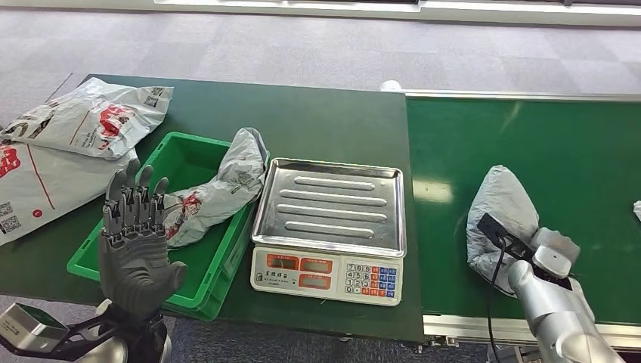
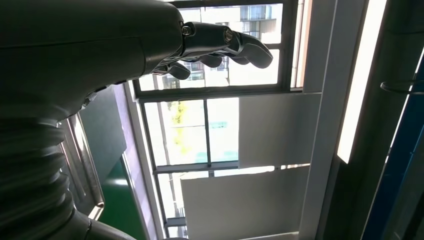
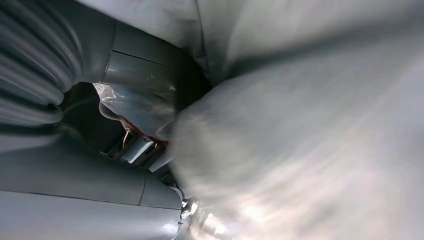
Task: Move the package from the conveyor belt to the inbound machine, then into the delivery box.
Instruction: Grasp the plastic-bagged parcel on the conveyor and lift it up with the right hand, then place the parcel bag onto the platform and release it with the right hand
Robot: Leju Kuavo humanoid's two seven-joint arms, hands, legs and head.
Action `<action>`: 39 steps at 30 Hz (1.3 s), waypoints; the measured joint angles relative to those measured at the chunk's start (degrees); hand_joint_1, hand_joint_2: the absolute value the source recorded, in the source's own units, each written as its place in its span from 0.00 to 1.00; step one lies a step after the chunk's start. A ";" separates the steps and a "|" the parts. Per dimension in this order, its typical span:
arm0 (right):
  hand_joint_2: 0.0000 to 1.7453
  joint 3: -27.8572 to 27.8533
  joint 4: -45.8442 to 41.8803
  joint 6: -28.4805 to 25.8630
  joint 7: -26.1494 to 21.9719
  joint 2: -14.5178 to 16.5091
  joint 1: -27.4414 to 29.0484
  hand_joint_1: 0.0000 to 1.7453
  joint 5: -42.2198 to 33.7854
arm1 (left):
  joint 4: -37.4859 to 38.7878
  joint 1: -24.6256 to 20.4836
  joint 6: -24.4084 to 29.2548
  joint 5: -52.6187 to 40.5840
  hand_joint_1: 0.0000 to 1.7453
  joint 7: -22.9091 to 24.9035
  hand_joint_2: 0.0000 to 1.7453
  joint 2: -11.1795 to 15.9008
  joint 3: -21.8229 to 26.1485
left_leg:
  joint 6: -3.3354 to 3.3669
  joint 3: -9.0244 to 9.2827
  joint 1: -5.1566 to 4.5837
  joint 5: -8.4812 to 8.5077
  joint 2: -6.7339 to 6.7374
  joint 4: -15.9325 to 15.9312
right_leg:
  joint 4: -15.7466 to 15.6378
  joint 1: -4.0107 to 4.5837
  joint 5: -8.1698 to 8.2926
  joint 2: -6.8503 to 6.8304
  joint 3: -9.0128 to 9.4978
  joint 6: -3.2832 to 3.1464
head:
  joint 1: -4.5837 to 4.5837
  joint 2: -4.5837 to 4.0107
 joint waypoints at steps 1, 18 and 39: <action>1.00 -0.45 -3.38 -5.49 0.43 0.91 2.21 1.00 1.99 | -0.72 0.41 0.23 0.29 0.00 0.29 1.00 -0.04 0.02 | 0.00 0.00 0.00 0.00 -0.02 0.00 | 0.00 0.00 -0.01 -0.01 -0.02 -0.01 | 0.00 0.00; 1.00 -26.11 -48.50 -26.22 -41.34 10.90 -7.37 1.00 4.40 | 2.58 -3.30 1.44 4.13 0.00 0.84 1.00 0.33 -1.99 | 0.21 -0.42 -0.22 0.41 -0.24 -0.02 | 0.15 -0.21 0.14 -0.26 -0.33 0.16 | -0.04 0.00; 1.00 29.96 -28.66 -7.97 -25.20 19.89 -8.47 1.00 -10.12 | 7.23 -6.19 -1.66 3.61 0.00 -2.22 1.00 0.69 -1.99 | -0.36 -0.15 0.27 0.38 0.31 -0.11 | 0.15 0.28 0.19 0.32 -0.43 -0.40 | -0.07 0.00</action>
